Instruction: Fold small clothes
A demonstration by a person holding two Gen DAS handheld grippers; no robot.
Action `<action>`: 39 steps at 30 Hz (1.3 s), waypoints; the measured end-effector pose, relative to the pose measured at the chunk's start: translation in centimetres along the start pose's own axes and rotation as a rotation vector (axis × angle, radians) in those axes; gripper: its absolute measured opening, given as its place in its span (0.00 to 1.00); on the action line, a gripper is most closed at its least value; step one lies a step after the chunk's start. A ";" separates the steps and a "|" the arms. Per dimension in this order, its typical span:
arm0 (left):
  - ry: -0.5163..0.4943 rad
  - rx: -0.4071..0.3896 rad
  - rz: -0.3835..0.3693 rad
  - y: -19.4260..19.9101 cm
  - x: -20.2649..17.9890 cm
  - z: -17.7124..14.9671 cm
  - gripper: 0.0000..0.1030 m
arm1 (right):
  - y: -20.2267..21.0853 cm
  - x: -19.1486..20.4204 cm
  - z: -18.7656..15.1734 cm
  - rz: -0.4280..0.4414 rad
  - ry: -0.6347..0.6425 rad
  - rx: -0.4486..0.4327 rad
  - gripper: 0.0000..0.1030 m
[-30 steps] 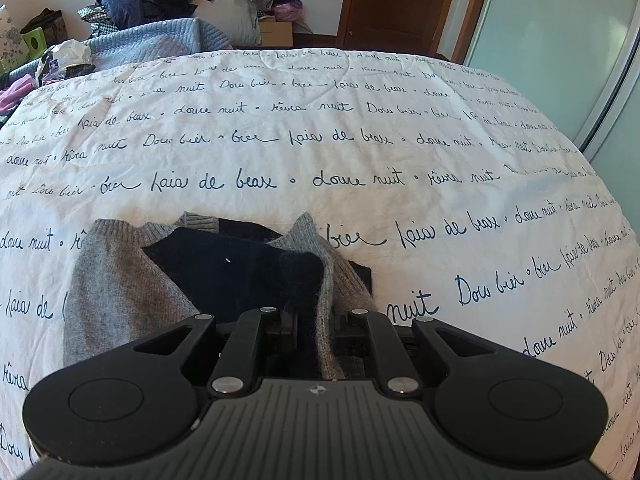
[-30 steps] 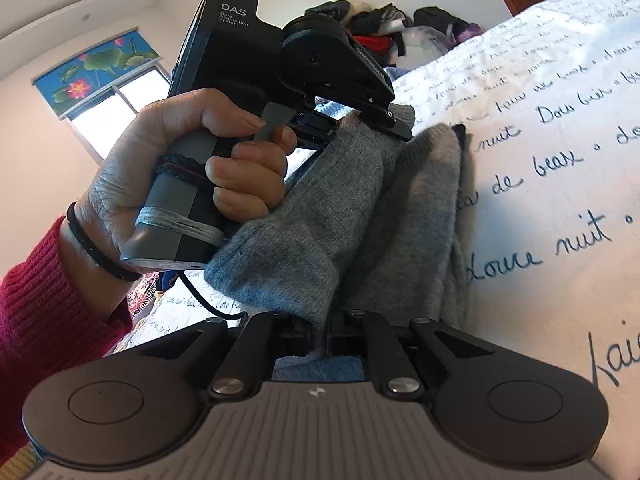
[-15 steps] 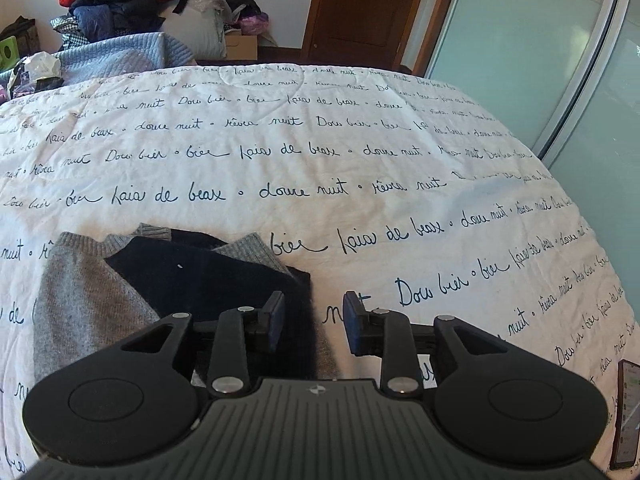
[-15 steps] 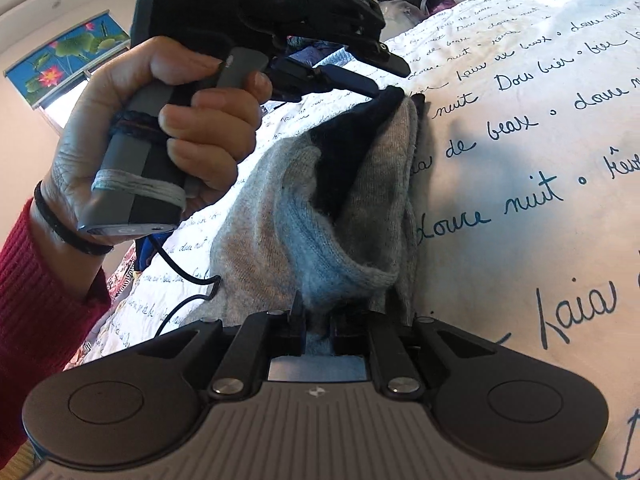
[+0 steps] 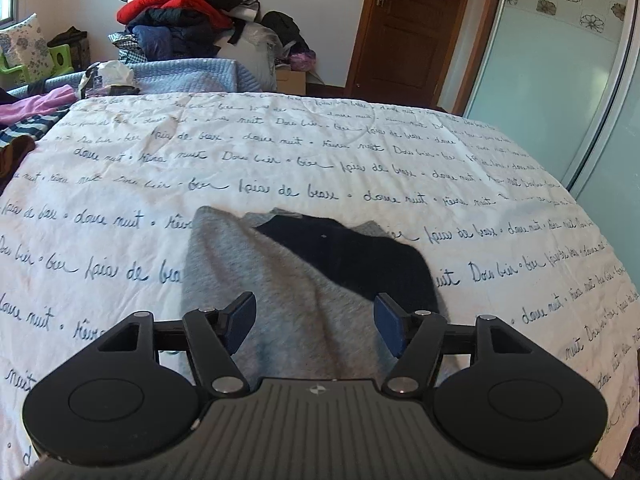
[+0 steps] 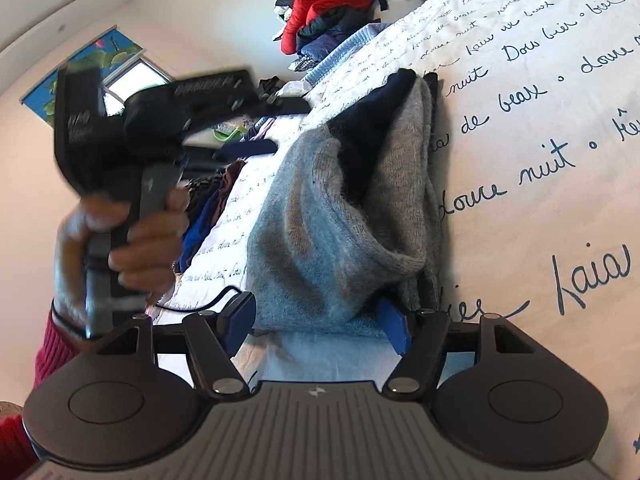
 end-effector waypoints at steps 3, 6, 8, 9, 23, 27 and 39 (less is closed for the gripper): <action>-0.023 -0.018 0.035 1.2 1.2 -1.3 0.64 | -0.1 -0.6 0.6 0.043 -0.090 -0.025 0.65; -0.049 -0.025 0.059 2.1 2.1 -2.8 0.66 | 0.1 -1.2 1.4 0.062 -0.160 -0.068 0.66; -0.062 -0.021 0.069 2.4 2.4 -3.8 0.66 | 0.2 -1.7 2.1 0.076 -0.214 -0.089 0.66; -0.068 -0.018 0.070 2.5 2.4 -4.1 0.66 | 0.3 -1.9 2.2 0.083 -0.231 -0.098 0.66; -0.081 -0.028 0.105 2.0 2.1 -6.2 0.75 | 1.2 -4.3 1.0 -0.065 -0.248 -0.059 0.10; -0.092 -0.038 0.124 1.9 2.2 -6.5 0.77 | 3.4 -3.5 1.2 -0.137 -0.163 -0.065 0.16; -0.110 -0.098 0.155 2.7 1.1 -6.9 0.81 | 0.4 -2.4 11.3 -0.078 -0.045 -0.161 0.65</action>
Point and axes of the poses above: each gripper's, at about its wrist camera, not at the fingertips, and y roughly against the way its jaws point, x to its left, z to its top, the point moved 8 cm from there along -y, roughly the way its jaws point, and after that the axes turned 3 degrees about y, right-handed, at the moved point
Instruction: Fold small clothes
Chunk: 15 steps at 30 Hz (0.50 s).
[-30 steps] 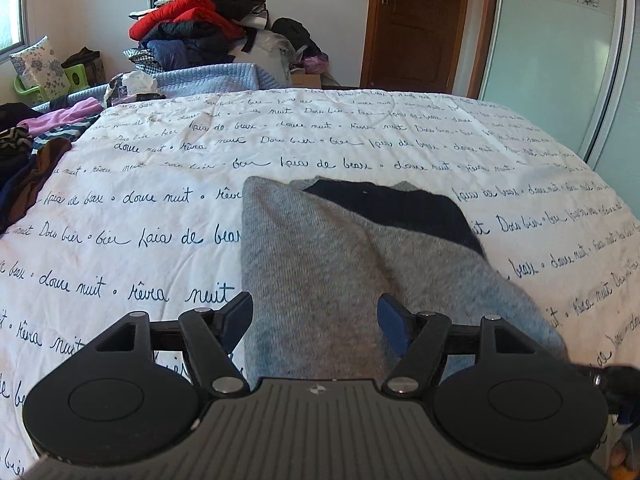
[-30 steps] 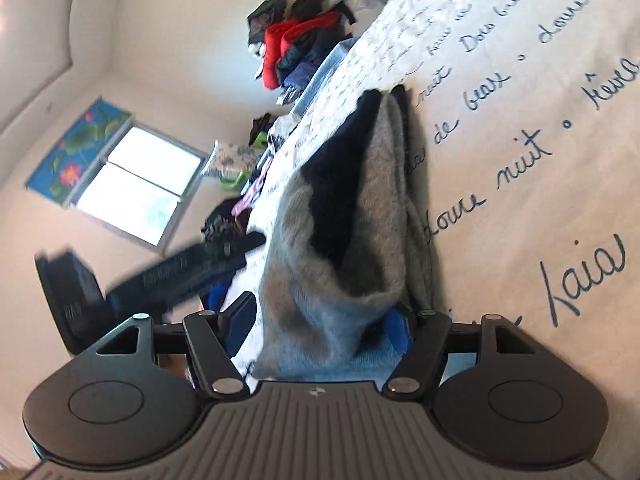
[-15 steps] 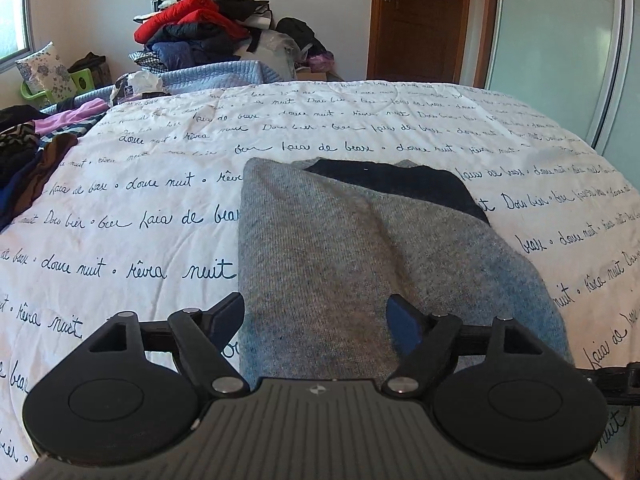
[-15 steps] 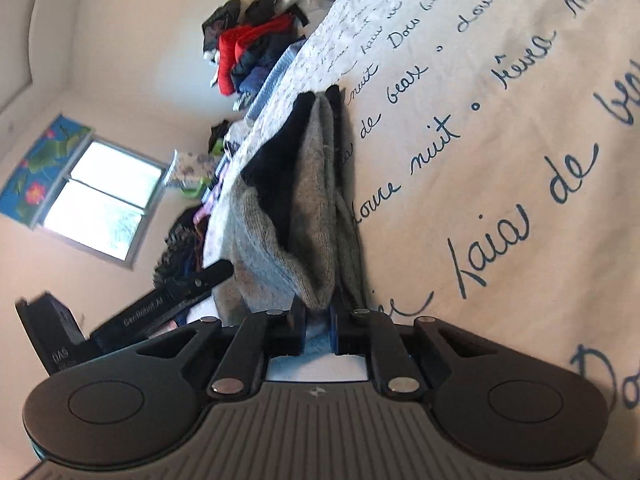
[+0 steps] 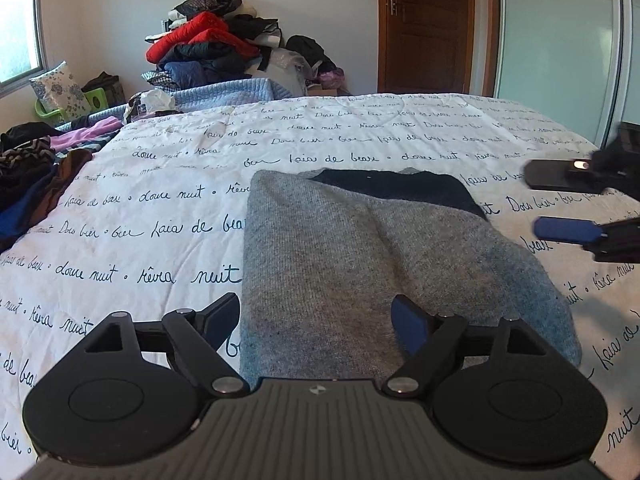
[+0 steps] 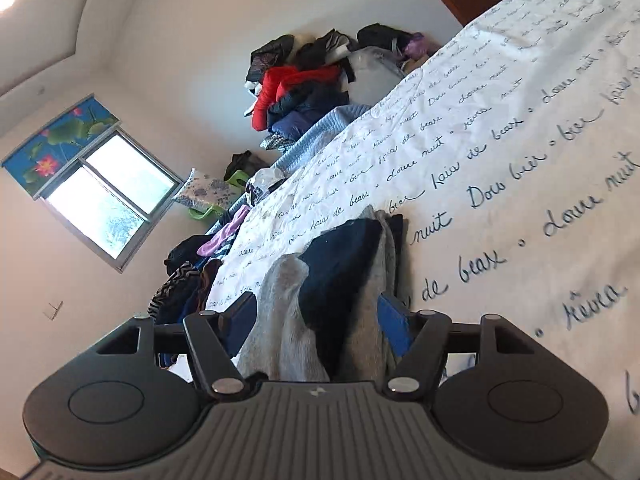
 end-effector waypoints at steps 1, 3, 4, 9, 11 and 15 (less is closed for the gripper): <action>-0.009 -0.006 -0.002 0.1 -0.3 0.0 0.82 | -1.4 -0.5 0.3 0.014 -0.026 0.032 0.65; -0.029 -0.017 -0.003 0.3 -0.9 0.0 0.84 | -4.4 -1.7 0.6 0.041 -0.094 0.095 0.65; -0.041 -0.018 -0.003 0.4 -1.2 -0.1 0.84 | -5.6 -2.1 0.6 0.047 -0.125 0.119 0.65; -0.091 -0.006 -0.012 0.2 -2.4 -0.9 0.84 | -8.2 -1.9 1.5 0.040 -0.091 0.135 0.18; -0.102 -0.005 -0.009 0.1 -2.5 -1.1 0.84 | -8.5 -1.5 1.8 -0.004 -0.014 0.127 0.09; -0.094 0.010 -0.020 0.0 -1.9 -1.8 0.84 | -7.4 -0.9 3.2 -0.191 0.214 0.031 0.06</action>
Point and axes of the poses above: each gripper's, at about its wrist camera, not at the fingertips, and y roughly against the way its jaws point, x to its left, z to its top, the point moved 8 cm from there along -y, roughly the way its jaws point, and after that the axes turned 3 degrees about y, right-handed, at the moved point
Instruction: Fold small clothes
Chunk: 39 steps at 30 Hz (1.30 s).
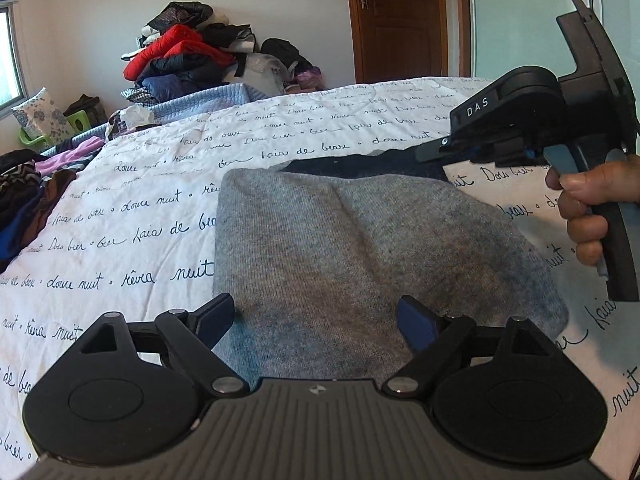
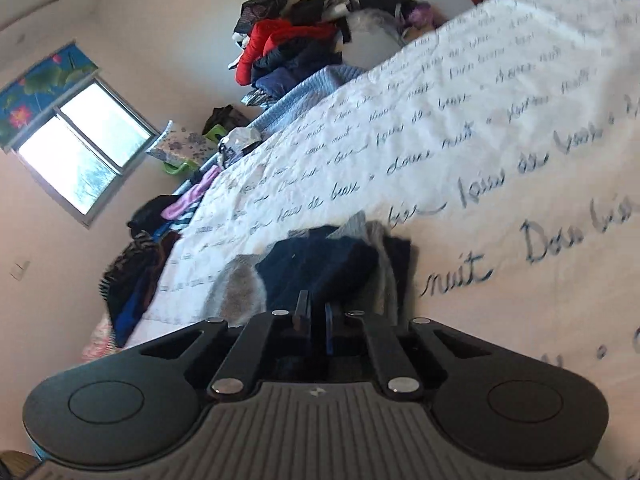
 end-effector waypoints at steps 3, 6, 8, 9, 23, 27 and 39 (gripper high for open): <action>0.013 0.024 0.000 -0.4 0.7 -0.6 0.84 | -0.1 -0.8 0.6 -0.077 0.067 -0.027 0.06; 0.041 0.015 0.003 0.2 1.9 -0.7 0.84 | 0.5 -2.1 0.1 -0.019 -0.048 -0.008 0.08; 0.067 0.014 0.012 0.4 2.9 -0.7 0.85 | 2.0 -2.1 -0.3 0.074 -0.116 0.000 0.11; 0.081 0.011 0.009 0.6 3.2 -0.7 0.85 | 2.7 -1.7 -0.6 0.151 -0.158 0.005 0.19; 0.064 0.009 -0.035 1.2 0.6 0.0 0.85 | -1.7 1.0 -2.4 0.430 -0.349 0.166 0.75; 0.063 0.018 -0.030 1.2 0.6 -0.4 0.85 | -3.7 -0.4 -1.4 0.373 -0.388 0.149 0.35; 0.106 0.024 -0.037 1.2 1.7 -0.4 0.85 | 0.2 -2.0 -1.6 0.272 -0.297 0.110 0.47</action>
Point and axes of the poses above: each gripper's, at about its wrist camera, not at the fingertips, and y roughly against the way its jaws point, x to its left, z to its top, the point moved 8 cm from there along -y, roughly the way its jaws point, and after that the axes turned 3 degrees about y, right-handed, at the moved point
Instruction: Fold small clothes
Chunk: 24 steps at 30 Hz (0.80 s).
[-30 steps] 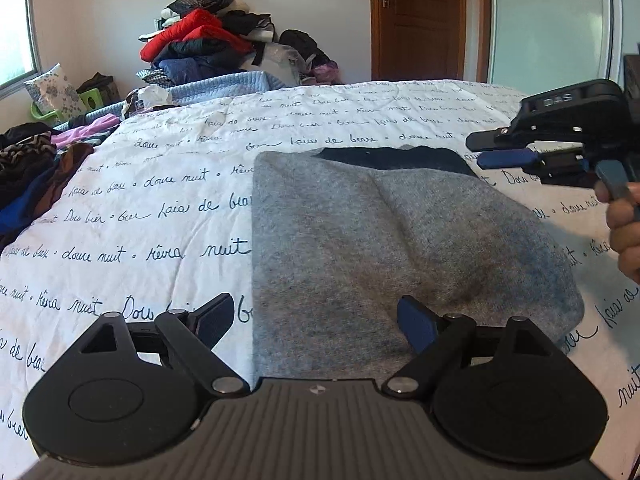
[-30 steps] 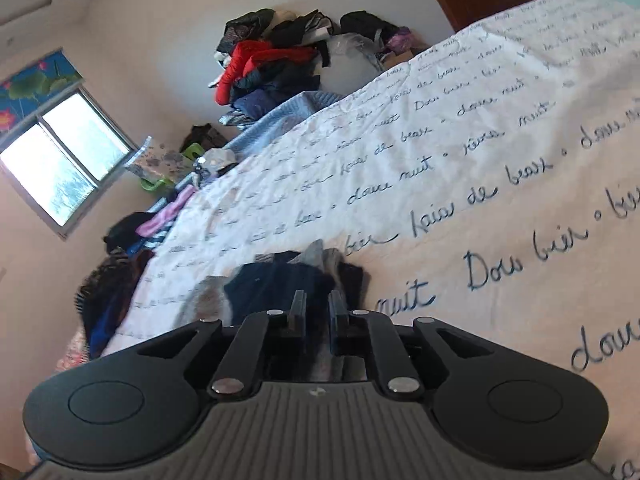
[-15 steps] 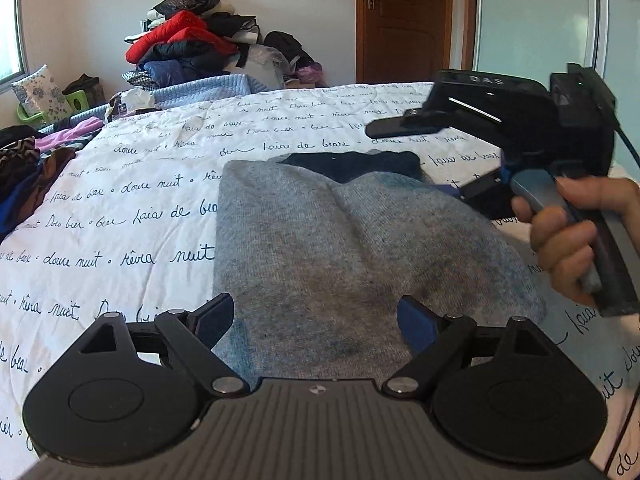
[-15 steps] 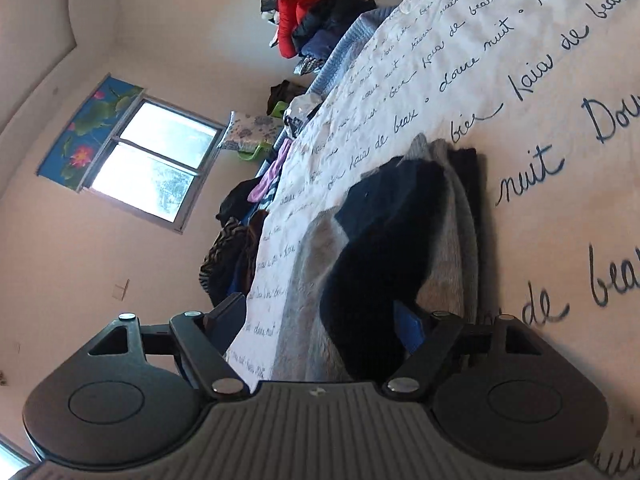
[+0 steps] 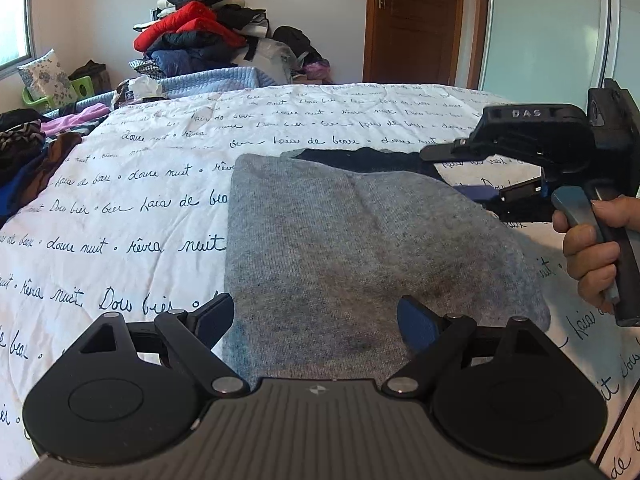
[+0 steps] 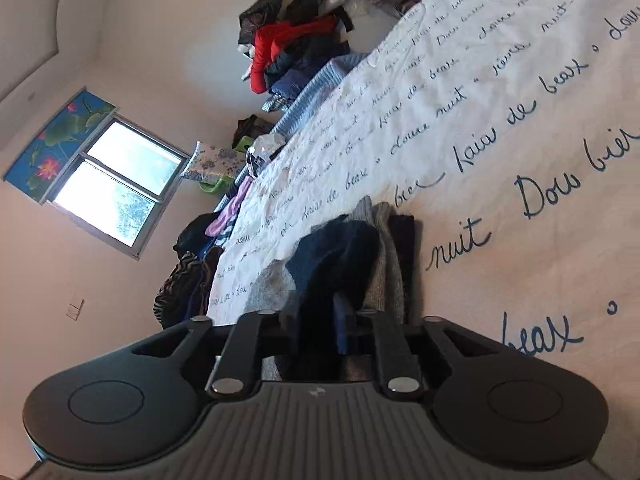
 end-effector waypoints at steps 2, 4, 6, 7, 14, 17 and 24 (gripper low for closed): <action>-0.003 0.004 0.006 0.0 0.0 -0.2 0.85 | 0.2 0.8 -0.8 0.061 0.006 0.018 0.67; 0.005 0.008 0.009 -0.2 0.2 -0.4 0.85 | 0.1 1.6 -2.0 0.128 0.000 0.061 0.67; 0.013 0.025 0.010 -0.6 0.3 -0.5 0.85 | -0.5 2.1 -3.5 0.170 -0.008 0.132 0.66; 0.020 0.030 0.011 -0.7 0.4 -0.6 0.85 | -0.7 2.2 -4.2 0.156 0.009 0.153 0.63; 0.036 0.037 0.020 -0.1 1.3 -1.5 0.85 | 2.3 2.8 -4.7 0.054 0.100 0.026 0.17; 0.049 0.058 0.032 -0.5 2.0 -1.8 0.85 | 2.0 1.5 -6.1 -0.049 0.130 0.038 0.19; 0.079 0.076 0.036 -0.2 3.3 -2.5 0.85 | 6.4 2.8 -7.0 -0.116 0.236 -0.076 0.68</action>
Point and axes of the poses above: each gripper's, at about its wrist camera, not at the fingertips, and y roughly against the way its jaws point, x to its left, z to its top, the point moved 8 cm from there along -y, roughly the way its jaws point, and after that the axes turned 3 degrees about y, right-handed, at the moved point
